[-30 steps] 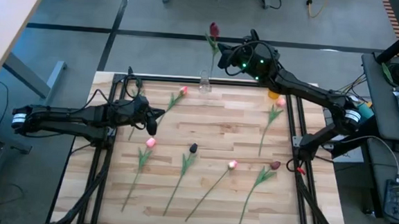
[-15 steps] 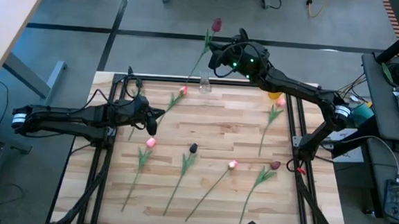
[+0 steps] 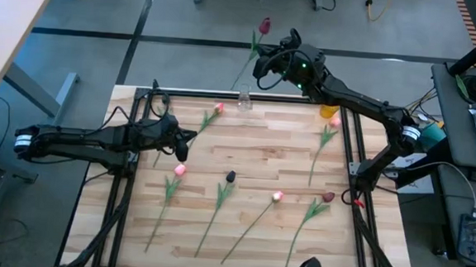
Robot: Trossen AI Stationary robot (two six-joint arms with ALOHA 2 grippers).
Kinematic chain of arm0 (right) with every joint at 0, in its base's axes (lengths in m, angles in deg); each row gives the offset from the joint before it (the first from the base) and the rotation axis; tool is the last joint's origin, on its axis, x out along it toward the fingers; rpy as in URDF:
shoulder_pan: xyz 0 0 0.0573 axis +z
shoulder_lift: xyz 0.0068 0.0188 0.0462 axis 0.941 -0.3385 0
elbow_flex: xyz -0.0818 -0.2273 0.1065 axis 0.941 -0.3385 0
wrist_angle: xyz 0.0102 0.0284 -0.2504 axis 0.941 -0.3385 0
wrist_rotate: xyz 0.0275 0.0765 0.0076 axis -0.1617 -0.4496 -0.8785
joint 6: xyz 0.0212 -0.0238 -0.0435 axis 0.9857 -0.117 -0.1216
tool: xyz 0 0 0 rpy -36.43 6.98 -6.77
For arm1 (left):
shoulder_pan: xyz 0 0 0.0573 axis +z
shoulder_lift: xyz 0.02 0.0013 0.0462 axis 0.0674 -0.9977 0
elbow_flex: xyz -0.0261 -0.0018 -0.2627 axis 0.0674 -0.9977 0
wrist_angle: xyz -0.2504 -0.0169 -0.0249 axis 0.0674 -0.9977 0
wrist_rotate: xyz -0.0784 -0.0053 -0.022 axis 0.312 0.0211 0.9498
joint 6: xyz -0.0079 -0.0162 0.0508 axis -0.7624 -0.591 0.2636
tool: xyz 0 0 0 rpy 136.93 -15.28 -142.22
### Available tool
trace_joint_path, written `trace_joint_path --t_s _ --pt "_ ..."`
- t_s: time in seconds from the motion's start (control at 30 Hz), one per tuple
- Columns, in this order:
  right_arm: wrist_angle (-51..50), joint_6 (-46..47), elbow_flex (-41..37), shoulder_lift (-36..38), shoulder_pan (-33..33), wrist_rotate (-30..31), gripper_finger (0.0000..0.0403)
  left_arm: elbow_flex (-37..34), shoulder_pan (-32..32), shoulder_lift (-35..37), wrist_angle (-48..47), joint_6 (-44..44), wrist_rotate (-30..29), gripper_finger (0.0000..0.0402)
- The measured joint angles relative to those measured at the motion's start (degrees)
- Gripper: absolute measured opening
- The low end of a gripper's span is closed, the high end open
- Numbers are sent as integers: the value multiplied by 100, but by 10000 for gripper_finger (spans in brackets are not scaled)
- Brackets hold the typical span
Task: Sort flowers into vase by color
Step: Put the top red tulip into the crystal vase
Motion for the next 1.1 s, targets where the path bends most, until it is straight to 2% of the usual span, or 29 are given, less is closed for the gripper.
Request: trace_joint_path --t_s 0.43,1.1 --pt "-229 -378 -2 8 -163 161 9 0 0 0 2 -9 -11 0" --pt "17 -166 -4 -35 -227 156 9 0 -2 0 2 -11 -67 0"
